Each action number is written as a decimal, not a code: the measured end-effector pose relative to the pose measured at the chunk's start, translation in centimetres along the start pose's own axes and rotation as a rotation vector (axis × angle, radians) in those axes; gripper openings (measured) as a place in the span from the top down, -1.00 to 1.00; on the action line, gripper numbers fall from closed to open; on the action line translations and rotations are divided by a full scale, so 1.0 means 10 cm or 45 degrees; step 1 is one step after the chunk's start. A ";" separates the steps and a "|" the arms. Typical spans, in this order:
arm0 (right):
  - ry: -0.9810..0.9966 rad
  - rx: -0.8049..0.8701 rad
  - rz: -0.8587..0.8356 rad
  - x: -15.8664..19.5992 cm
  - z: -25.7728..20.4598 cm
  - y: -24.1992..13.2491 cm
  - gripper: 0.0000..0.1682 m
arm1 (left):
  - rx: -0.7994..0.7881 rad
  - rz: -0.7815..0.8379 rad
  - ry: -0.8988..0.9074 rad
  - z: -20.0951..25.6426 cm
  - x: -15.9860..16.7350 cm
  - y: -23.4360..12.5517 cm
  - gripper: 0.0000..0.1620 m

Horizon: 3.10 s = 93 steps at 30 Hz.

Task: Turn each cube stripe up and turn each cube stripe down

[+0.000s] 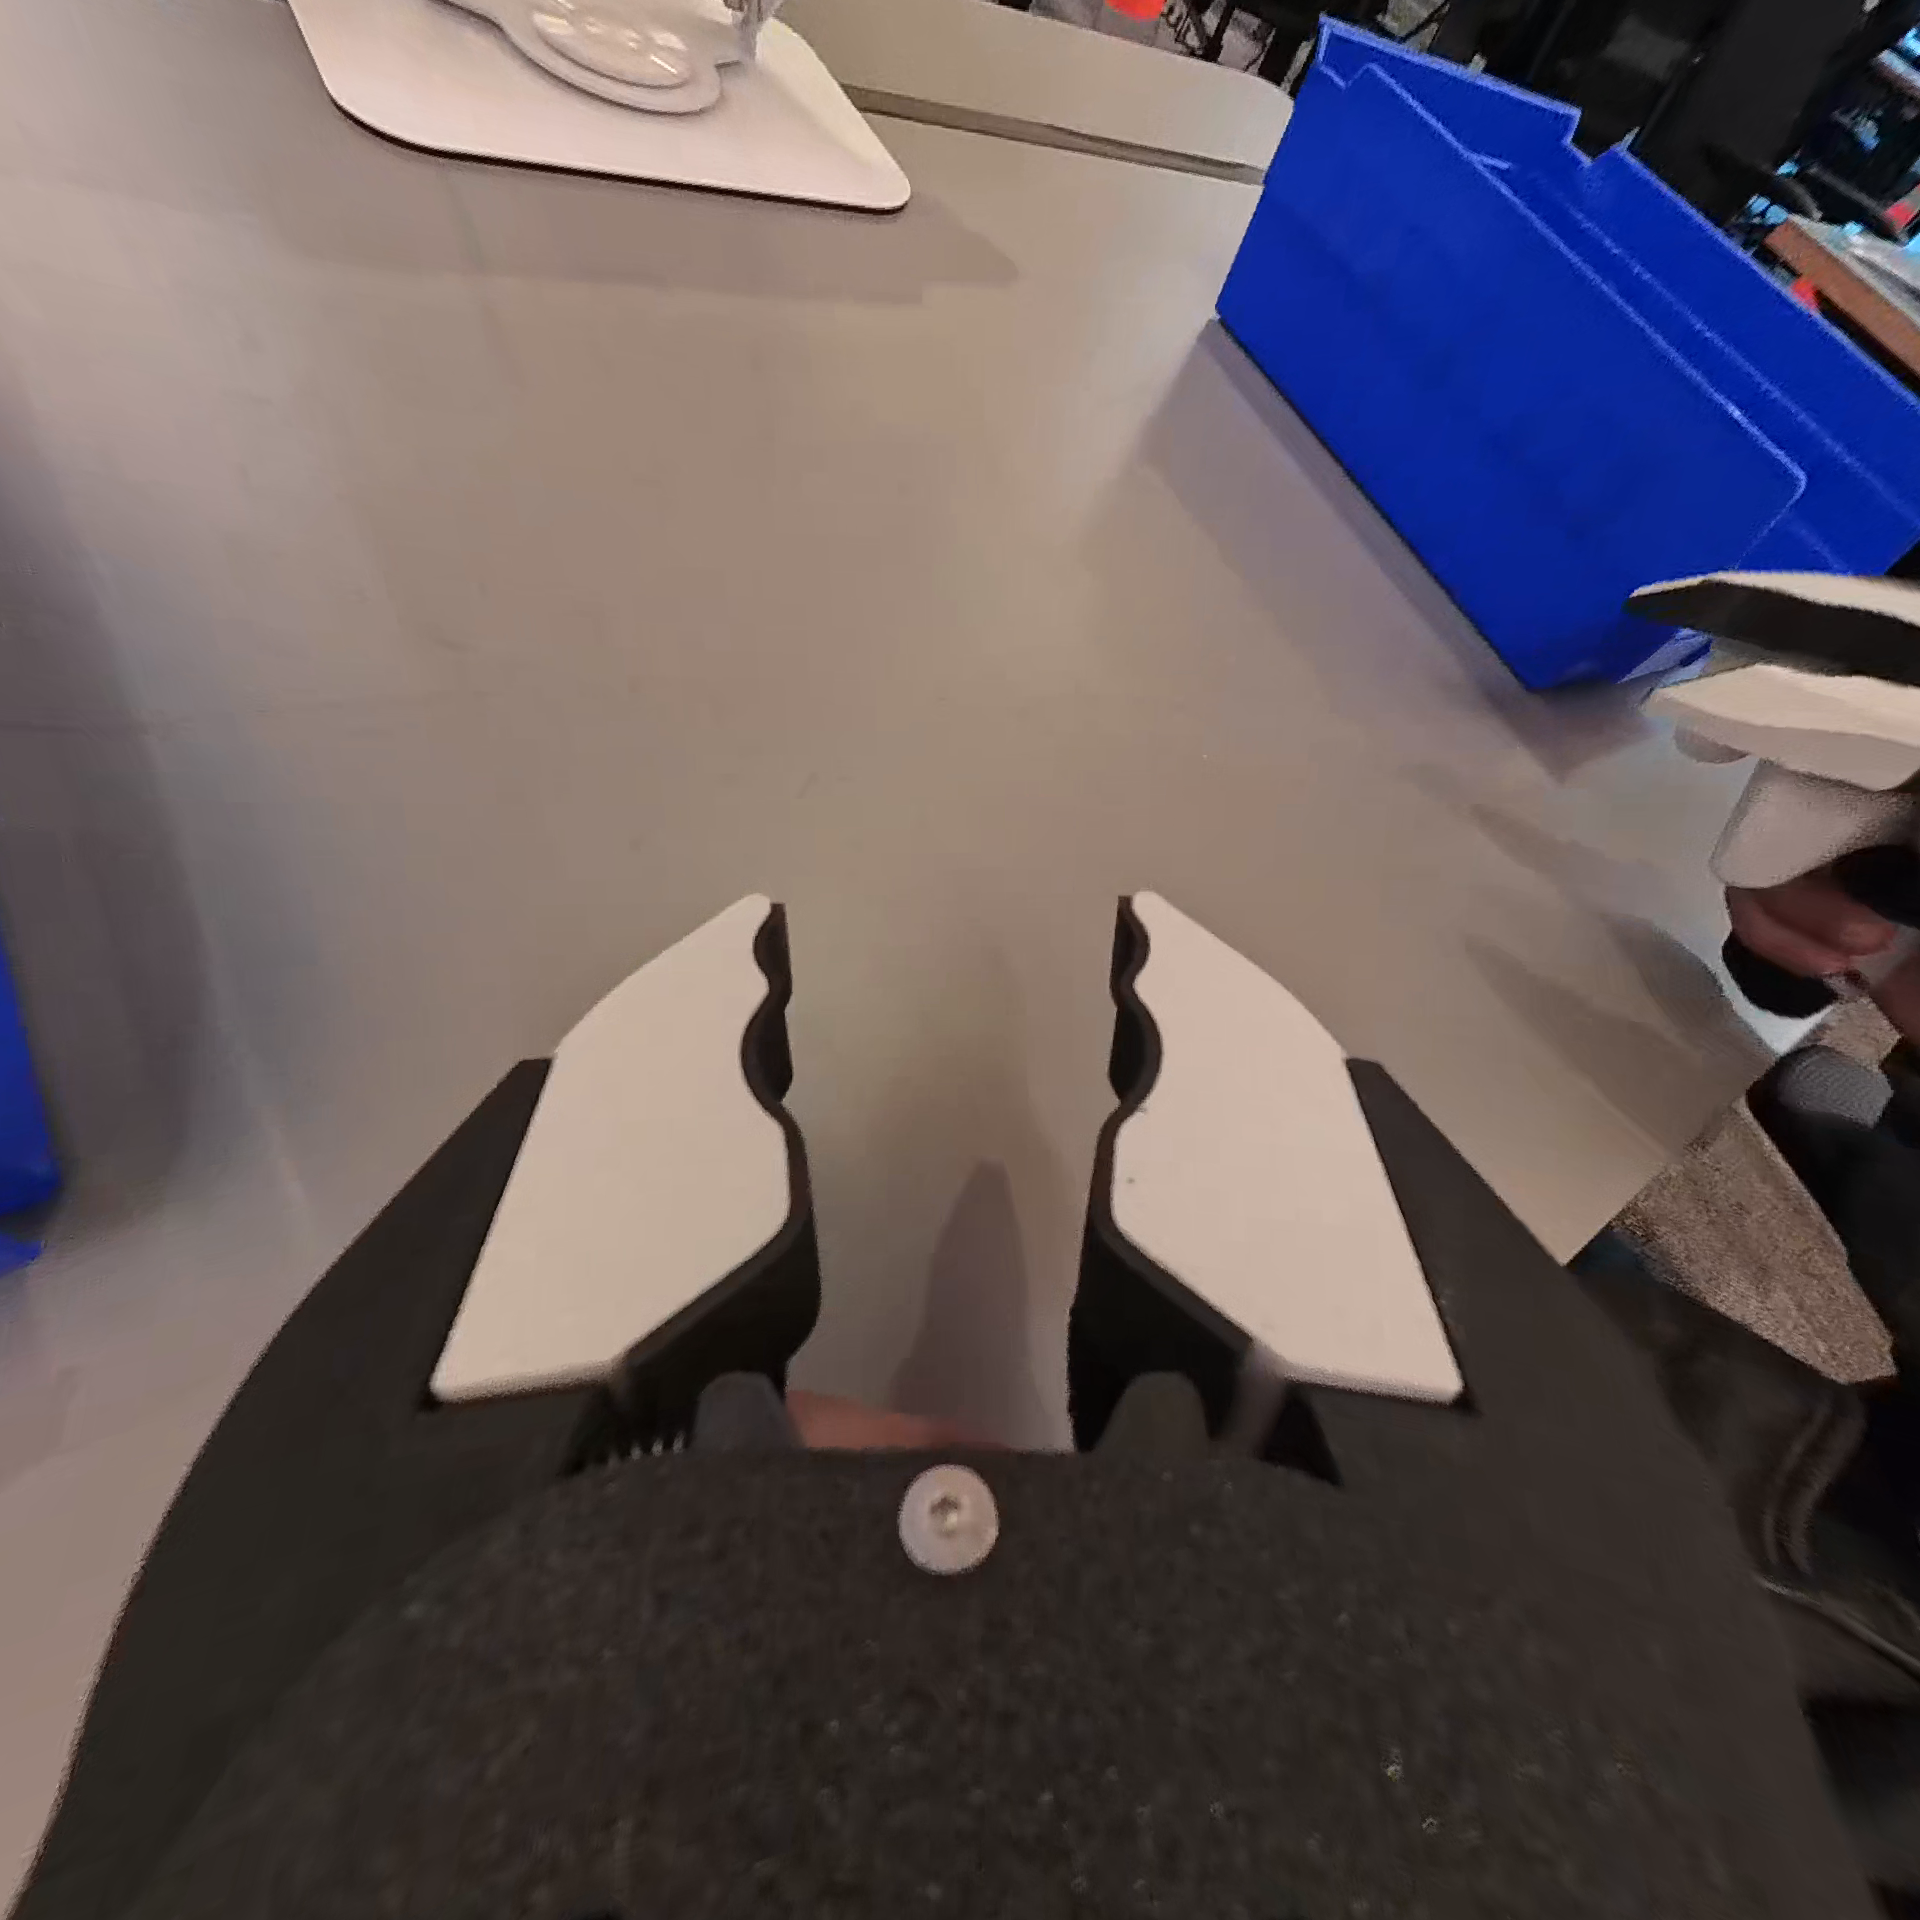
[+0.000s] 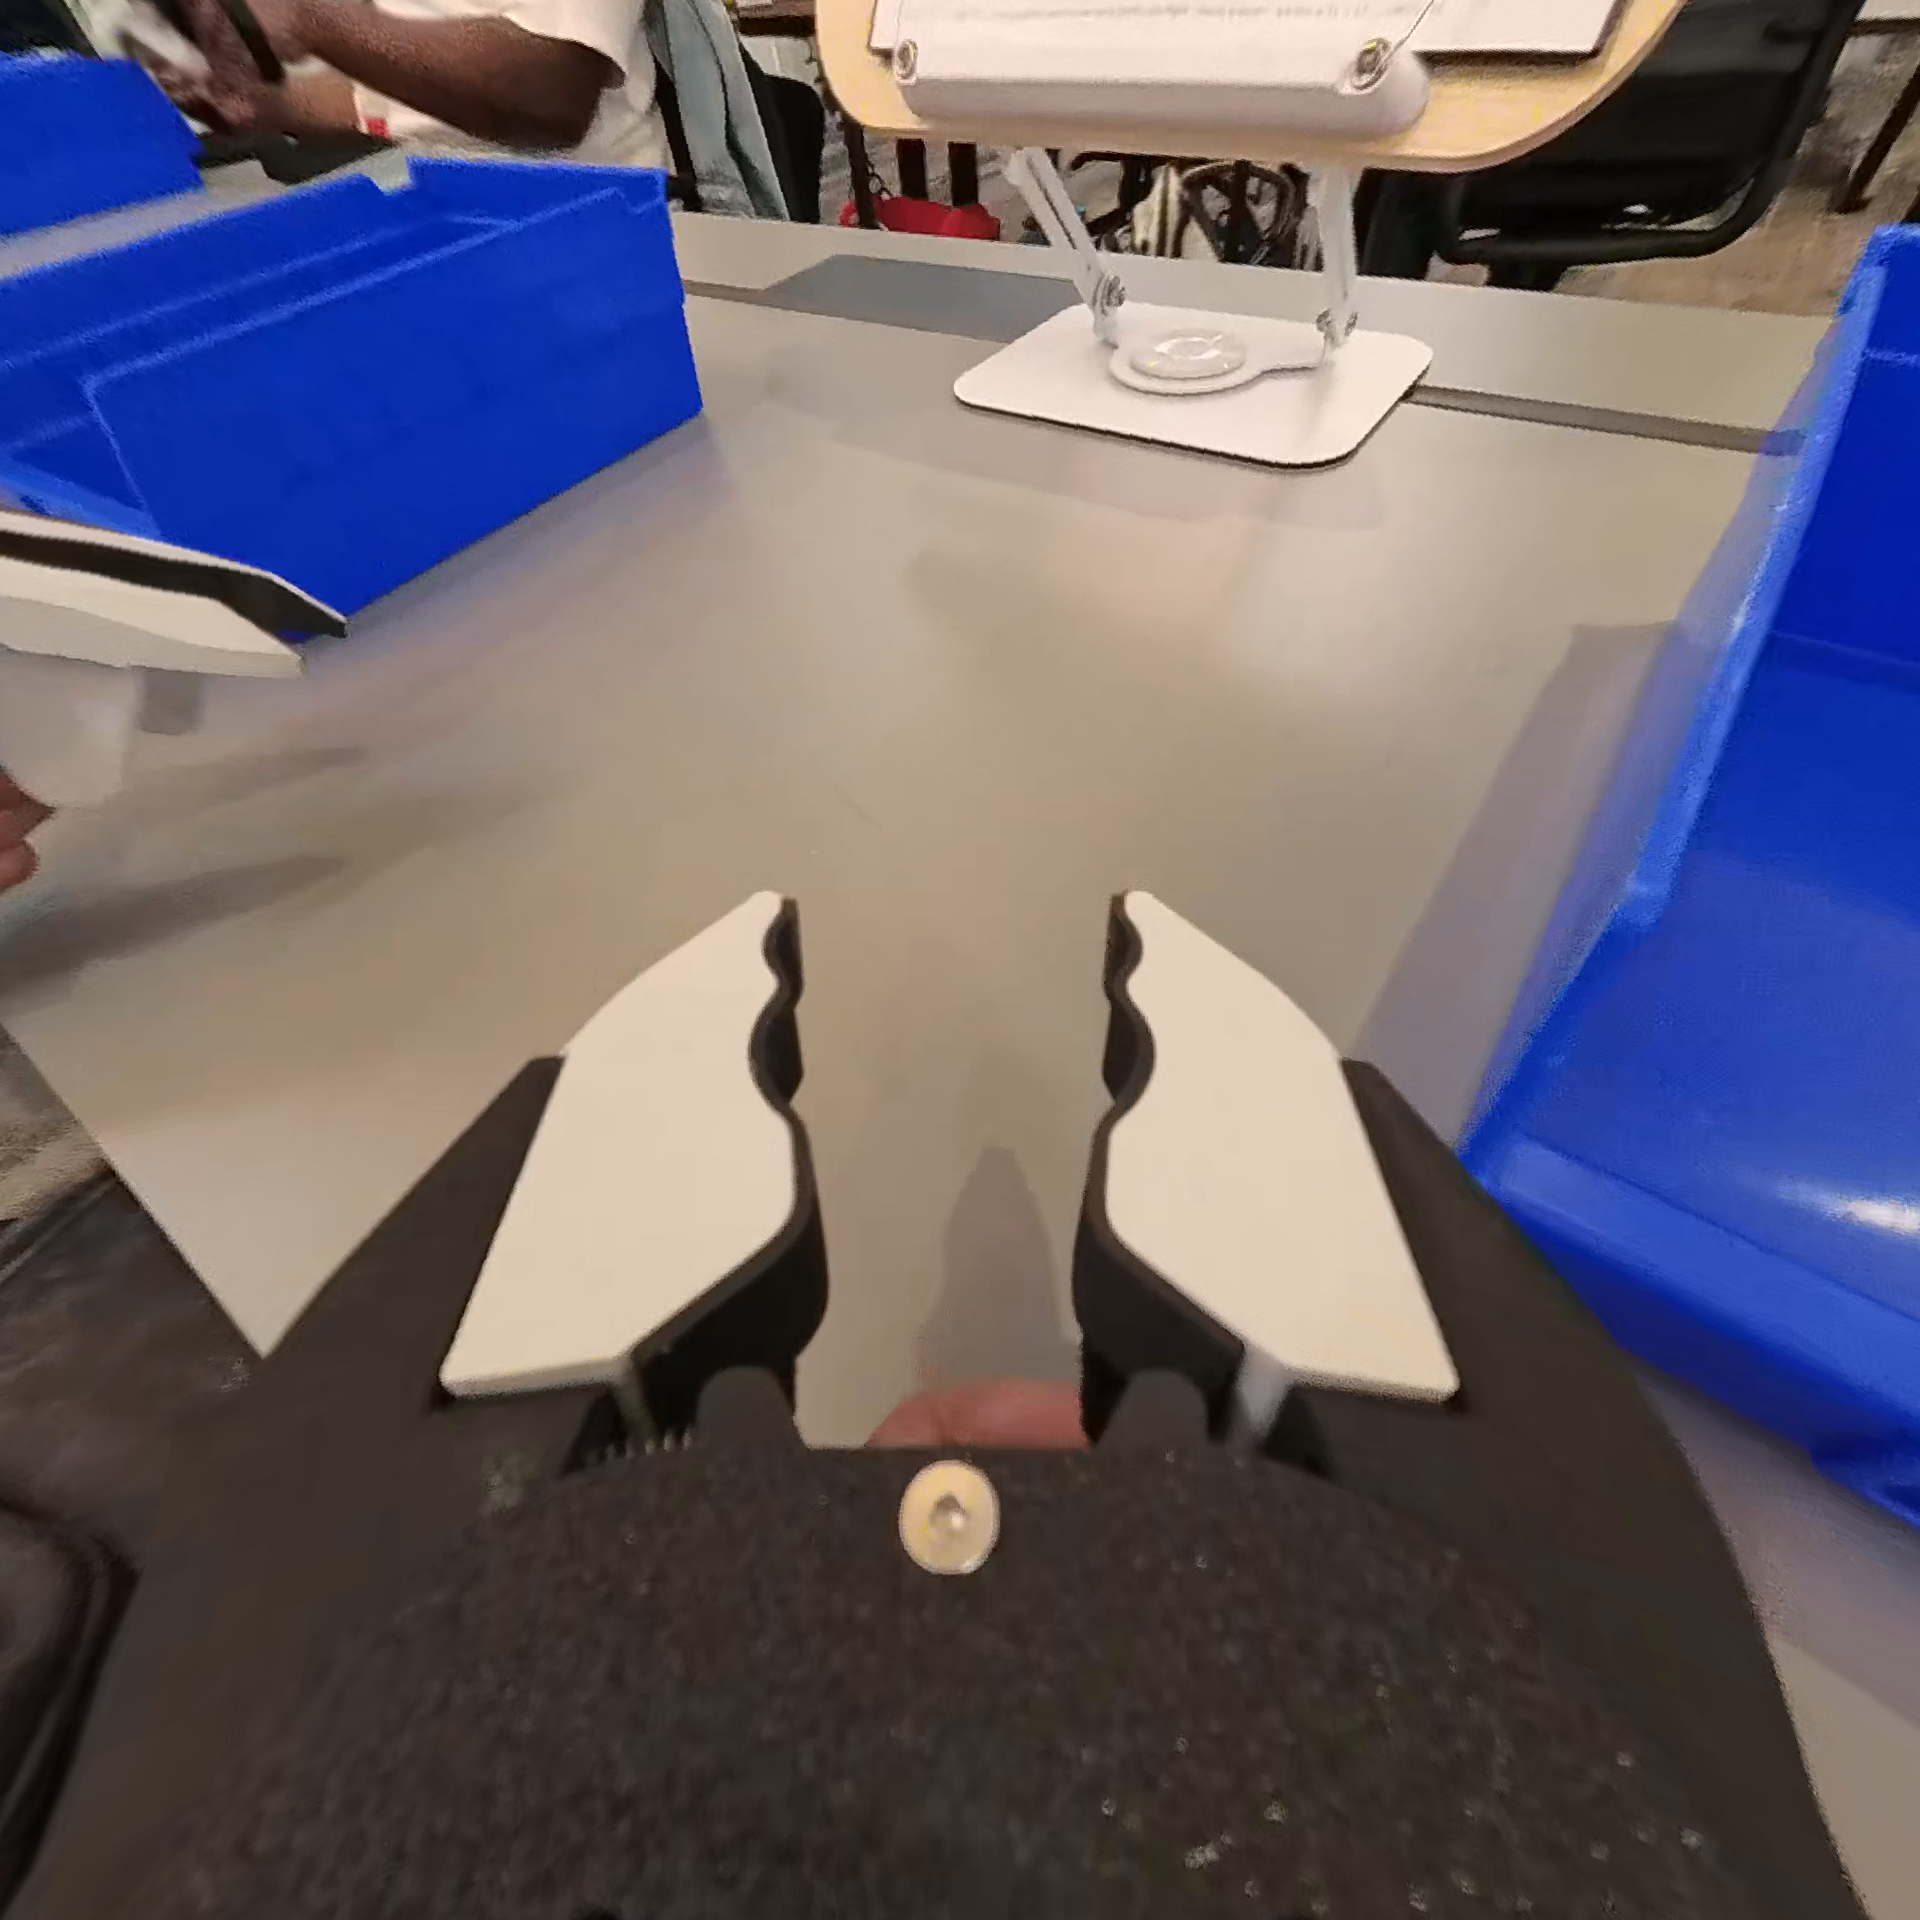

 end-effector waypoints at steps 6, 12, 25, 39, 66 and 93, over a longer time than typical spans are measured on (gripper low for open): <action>-0.135 0.050 -0.055 0.07 -0.03 0.05 0.37 | 0.066 -0.054 0.104 0.14 0.04 0.05 0.29; -0.183 0.067 -0.076 0.10 -0.10 0.08 0.38 | 0.235 -0.099 0.184 0.38 -0.02 -0.05 0.48; 0.017 -0.117 -0.138 0.10 -0.22 0.06 0.39 | -0.453 -0.627 -0.327 -1.75 -0.33 -0.94 0.31; 0.025 -0.145 -0.178 0.09 -0.19 0.01 0.42 | -0.448 -1.049 -0.490 -2.41 0.02 -0.44 0.47; 0.953 -1.014 -0.353 -0.79 -0.45 0.76 0.17 | 1.184 0.248 -0.561 -0.32 -1.54 0.43 0.48; 1.109 -1.061 -0.336 -0.78 -0.33 1.05 0.47 | 0.586 0.045 -0.172 -0.25 -1.04 0.60 -0.04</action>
Point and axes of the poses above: each gripper's, where its closed fingertips meet, y out along the fingers, x out of its underside, z = x × y across the jaws, the point moved 7 cm from there along -y, back along the fingers, and after that the axes turned 15 degrees about y, right-handed, at the moved point
